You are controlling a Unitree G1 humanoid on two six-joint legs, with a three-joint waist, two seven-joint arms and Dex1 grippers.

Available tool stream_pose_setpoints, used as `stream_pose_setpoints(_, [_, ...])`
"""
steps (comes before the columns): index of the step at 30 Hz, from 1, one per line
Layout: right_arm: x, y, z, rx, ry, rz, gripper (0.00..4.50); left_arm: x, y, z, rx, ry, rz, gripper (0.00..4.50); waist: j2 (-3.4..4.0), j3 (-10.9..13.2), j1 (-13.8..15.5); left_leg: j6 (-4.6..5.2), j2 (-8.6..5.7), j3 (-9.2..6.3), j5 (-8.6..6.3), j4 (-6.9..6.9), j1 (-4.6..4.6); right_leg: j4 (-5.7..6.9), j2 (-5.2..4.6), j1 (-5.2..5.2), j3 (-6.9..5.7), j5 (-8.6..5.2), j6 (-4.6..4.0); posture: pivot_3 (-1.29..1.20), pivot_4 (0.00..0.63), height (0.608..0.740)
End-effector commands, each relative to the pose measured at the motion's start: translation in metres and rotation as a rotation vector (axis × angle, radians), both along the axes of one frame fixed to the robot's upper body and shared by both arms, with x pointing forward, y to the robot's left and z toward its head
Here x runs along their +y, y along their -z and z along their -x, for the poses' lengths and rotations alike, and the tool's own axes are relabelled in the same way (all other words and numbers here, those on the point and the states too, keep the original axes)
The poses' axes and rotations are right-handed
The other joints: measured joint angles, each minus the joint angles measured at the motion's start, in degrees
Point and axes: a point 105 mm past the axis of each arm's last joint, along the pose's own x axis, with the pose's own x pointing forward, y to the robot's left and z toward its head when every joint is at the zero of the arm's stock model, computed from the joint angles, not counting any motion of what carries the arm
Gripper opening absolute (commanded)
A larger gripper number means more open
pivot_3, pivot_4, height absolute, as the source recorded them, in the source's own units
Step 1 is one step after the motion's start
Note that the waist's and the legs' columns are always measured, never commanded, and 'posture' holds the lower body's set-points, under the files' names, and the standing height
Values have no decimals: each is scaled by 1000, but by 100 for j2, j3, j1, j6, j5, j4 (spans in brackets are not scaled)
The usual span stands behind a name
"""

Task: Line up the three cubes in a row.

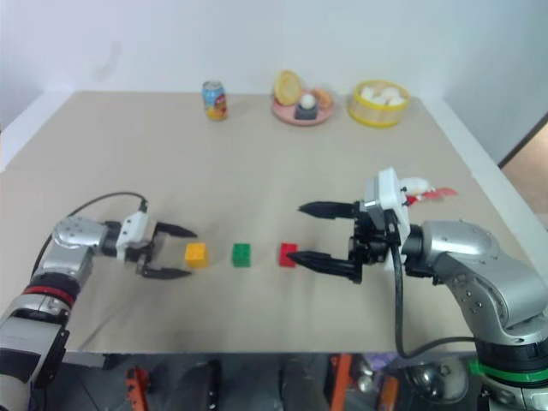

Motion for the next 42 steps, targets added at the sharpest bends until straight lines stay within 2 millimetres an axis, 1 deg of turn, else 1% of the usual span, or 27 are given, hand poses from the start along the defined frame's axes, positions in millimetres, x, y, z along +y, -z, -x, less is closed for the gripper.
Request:
stream_pose_setpoints(1, [2,-7,-1,-37,-16,-12,4500,10,-6,5,-24,3,-15,4484,0,0,-5,0,0,1,0,0,0,0,0,0,0,1,-1,0,150,740])
stream_pose_setpoints(3, [2,-8,-2,-39,-20,-13,4500,17,-9,7,-22,-11,-22,4484,0,0,-4,0,2,1,0,0,1,1,0,-1,0,2,-2,0,150,740])
stream_pose_setpoints(5, [2,-8,-4,-43,-21,-14,4500,30,-12,10,-25,-46,-34,4484,0,0,5,0,3,0,0,1,1,2,1,-2,-1,2,-2,0,150,740])
stream_pose_setpoints(6, [2,-8,-6,-46,-18,-14,4500,38,-18,10,-22,-84,-20,4484,0,0,5,0,3,1,0,1,0,2,0,-2,-1,2,-2,0,150,740])
stream_pose_setpoints(8, [-4,-7,-13,-46,17,-17,4500,53,-34,3,-12,-228,59,4484,0,0,-7,0,3,3,0,1,0,2,0,-3,0,2,-3,0,150,740])
stream_pose_setpoints(11, [-22,-7,-32,-42,136,-62,4500,62,-60,-7,22,-436,234,4484,0,0,-2,0,9,5,0,2,-1,5,1,-6,-2,3,-3,0,150,740])
stream_pose_setpoints(13, [-41,-7,-50,-44,264,-106,4500,66,-76,-10,36,-579,341,4484,0,0,6,0,9,5,0,3,0,7,0,-4,-3,3,-3,0,150,740])
stream_pose_setpoints(15, [-60,-5,-63,-28,365,-138,4500,67,-87,-8,58,-681,428,4484,0,0,15,-1,8,6,1,6,0,7,-2,1,-4,2,1,0,150,740])
stream_pose_setpoints(17, [-76,-2,-69,-10,433,-175,4500,71,-98,-4,47,-771,531,4484,0,1,14,-1,7,7,0,6,0,6,-5,3,-4,2,3,0,150,740])
stream_pose_setpoints(18, [-84,0,-72,-2,467,-190,4500,76,-99,-3,39,-833,563,4484,0,1,13,-1,7,8,0,6,0,6,-7,3,-4,1,5,0,150,740])
stream_pose_setpoints(20, [-102,6,-82,15,595,-241,4500,89,-95,1,21,-1004,611,4484,0,0,9,-1,7,8,0,5,3,6,-4,3,-4,4,11,0,150,740])
stream_pose_setpoints(22, [-112,14,-90,34,705,-285,4500,101,-89,6,-6,-1147,641,4484,0,0,-13,-1,8,7,0,2,10,7,-1,6,-4,13,23,0,150,740])
stream_pose_setpoints(24, [-109,27,-97,55,804,-327,4500,108,-80,12,-65,-1250,646,4484,0,-1,-25,-1,9,8,0,1,14,8,3,5,-2,16,20,0,150,740])
stream_pose_setpoints(26, [-102,39,-100,70,869,-363,4500,111,-69,14,-79,-1334,653,4484,0,0,-18,-1,11,5,1,0,19,10,9,6,0,19,15,0,150,740])
stream_pose_setpoints(28, [-98,48,-105,89,940,-403,4500,109,-60,15,-73,-1382,665,4484,1,0,-5,-6,11,0,6,2,17,10,14,6,2,15,-3,0,150,740])
stream_pose_setpoints(29, [-97,53,-108,84,990,-410,4500,105,-57,15,-80,-1396,675,4484,1,0,-2,-9,10,1,8,3,17,10,13,6,4,19,-2,0,150,740])
stream_pose_setpoints(32, [-103,68,-113,82,1127,-417,4500,88,-51,17,-81,-1413,701,4484,0,-1,6,-39,2,5,30,8,10,4,4,8,10,31,10,0,150,740])
stream_pose_setpoints(35, [-106,77,-112,71,1206,-404,4500,81,-46,18,-80,-1435,702,4484,-2,-2,13,-50,-6,9,42,8,8,-1,-6,15,10,35,16,0,150,740])
stream_pose_setpoints(38, [-102,81,-107,56,1218,-396,4500,74,-40,21,-85,-1431,685,4484,-2,-3,3,-49,-4,9,43,6,11,-3,-4,15,10,36,15,0,150,740])
stream_pose_setpoints(42, [-71,81,-86,72,1043,-398,4500,61,-23,24,-81,-1398,603,4484,2,-5,0,-49,-3,8,43,-10,12,-3,-3,10,10,29,11,0,150,740])
